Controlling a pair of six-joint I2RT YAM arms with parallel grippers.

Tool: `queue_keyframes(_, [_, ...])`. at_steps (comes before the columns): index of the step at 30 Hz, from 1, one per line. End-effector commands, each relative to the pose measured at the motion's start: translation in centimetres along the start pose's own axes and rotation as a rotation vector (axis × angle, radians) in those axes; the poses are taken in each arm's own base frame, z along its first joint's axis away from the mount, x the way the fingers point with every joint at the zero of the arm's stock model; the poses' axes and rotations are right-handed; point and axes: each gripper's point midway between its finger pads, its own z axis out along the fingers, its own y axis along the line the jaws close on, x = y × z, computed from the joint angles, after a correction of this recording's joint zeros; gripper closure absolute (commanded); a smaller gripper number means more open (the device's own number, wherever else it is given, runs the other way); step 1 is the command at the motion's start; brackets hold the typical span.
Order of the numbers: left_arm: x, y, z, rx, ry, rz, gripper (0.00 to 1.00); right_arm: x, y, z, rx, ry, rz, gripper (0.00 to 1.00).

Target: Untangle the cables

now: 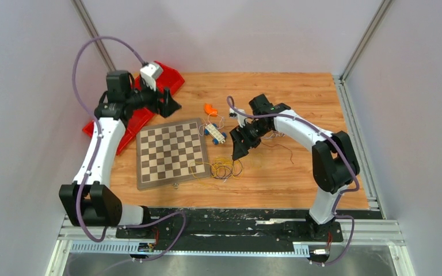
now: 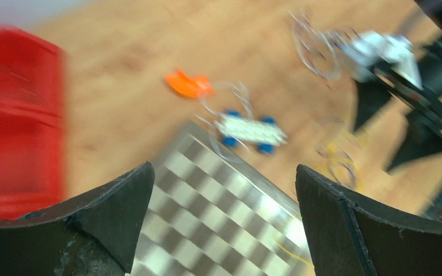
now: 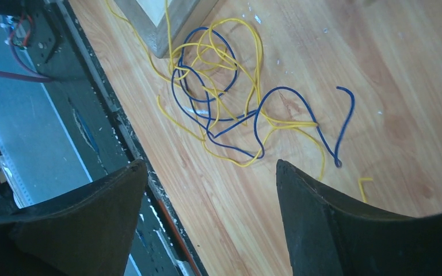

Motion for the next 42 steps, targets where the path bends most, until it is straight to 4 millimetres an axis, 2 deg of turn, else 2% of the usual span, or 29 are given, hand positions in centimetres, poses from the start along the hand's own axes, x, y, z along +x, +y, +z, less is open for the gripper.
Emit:
queue_keyframes(1, [8.8, -8.2, 0.3, 0.263, 0.169, -0.135, 0.01, -0.4, -1.4, 1.8, 0.039, 0.017, -0.031, 0.21])
queue_keyframes(2, [11.1, -9.9, 0.4, 0.310, 0.217, -0.113, 0.02, -0.2, -1.7, 2.1, 0.045, 0.025, -0.023, 0.22])
queue_keyframes(3, [11.7, -10.9, 0.1, 0.331, 0.222, -0.086, 0.04, -0.1, -2.0, 2.3, 0.050, 0.031, -0.019, 0.24])
queue_keyframes(4, [13.4, -12.4, 0.2, 0.378, 0.248, -0.042, 0.05, 0.0, -2.3, 2.5, 0.056, 0.039, -0.013, 0.25])
queue_keyframes(7, [15.4, -14.2, 0.2, 0.429, 0.244, 0.100, 0.09, 0.7, -2.7, 2.9, 0.058, 0.058, 0.007, 0.29])
queue_keyframes(8, [16.6, -15.0, 0.3, 0.466, 0.248, 0.186, 0.11, 1.0, -2.9, 3.0, 0.059, 0.064, 0.011, 0.30])
queue_keyframes(12, [20.2, -15.6, 0.4, 0.514, 0.298, 0.460, 0.15, 2.0, -3.2, 3.2, 0.059, 0.083, 0.035, 0.34])
queue_keyframes(14, [21.3, -15.3, 0.9, 0.493, 0.323, 0.491, 0.19, 2.0, -3.1, 3.1, 0.056, 0.079, 0.043, 0.34])
queue_keyframes(17, [21.4, -14.1, 1.7, 0.406, 0.380, 0.402, 0.27, 1.7, -2.7, 2.6, 0.053, 0.063, 0.045, 0.35])
queue_keyframes(18, [22.0, -13.5, 2.0, 0.375, 0.427, 0.370, 0.30, 1.6, -2.4, 2.3, 0.051, 0.056, 0.044, 0.35])
queue_keyframes(19, [22.1, -13.5, 1.8, 0.358, 0.465, 0.308, 0.32, 1.5, -2.2, 2.1, 0.052, 0.048, 0.042, 0.35])
queue_keyframes(22, [23.0, -13.9, 1.3, 0.332, 0.555, 0.140, 0.32, 0.9, -1.3, 0.9, 0.061, 0.018, 0.035, 0.35])
queue_keyframes(25, [23.3, -14.9, 0.6, 0.316, 0.591, -0.040, 0.30, 0.2, 0.5, -0.5, 0.033, -0.040, 0.019, 0.34])
queue_keyframes(28, [24.0, -14.5, 0.6, 0.247, 0.624, -0.156, 0.29, -0.6, 2.1, -1.5, -0.002, -0.092, -0.003, 0.34])
queue_keyframes(31, [25.5, -13.5, 0.5, 0.158, 0.677, -0.364, 0.30, -0.5, 2.5, -0.9, -0.040, -0.081, 0.019, 0.34])
queue_keyframes(33, [26.4, -13.6, 0.4, 0.145, 0.703, -0.477, 0.29, -0.1, 2.3, 0.1, -0.067, -0.057, 0.042, 0.34])
queue_keyframes(38, [26.9, -14.1, 1.3, 0.179, 0.666, -0.551, 0.29, -0.2, 2.0, 2.2, -0.118, -0.020, 0.065, 0.38])
queue_keyframes(42, [26.8, -14.9, 2.4, 0.245, 0.649, -0.614, 0.34, -0.9, 1.2, 3.5, -0.133, -0.023, 0.087, 0.44])
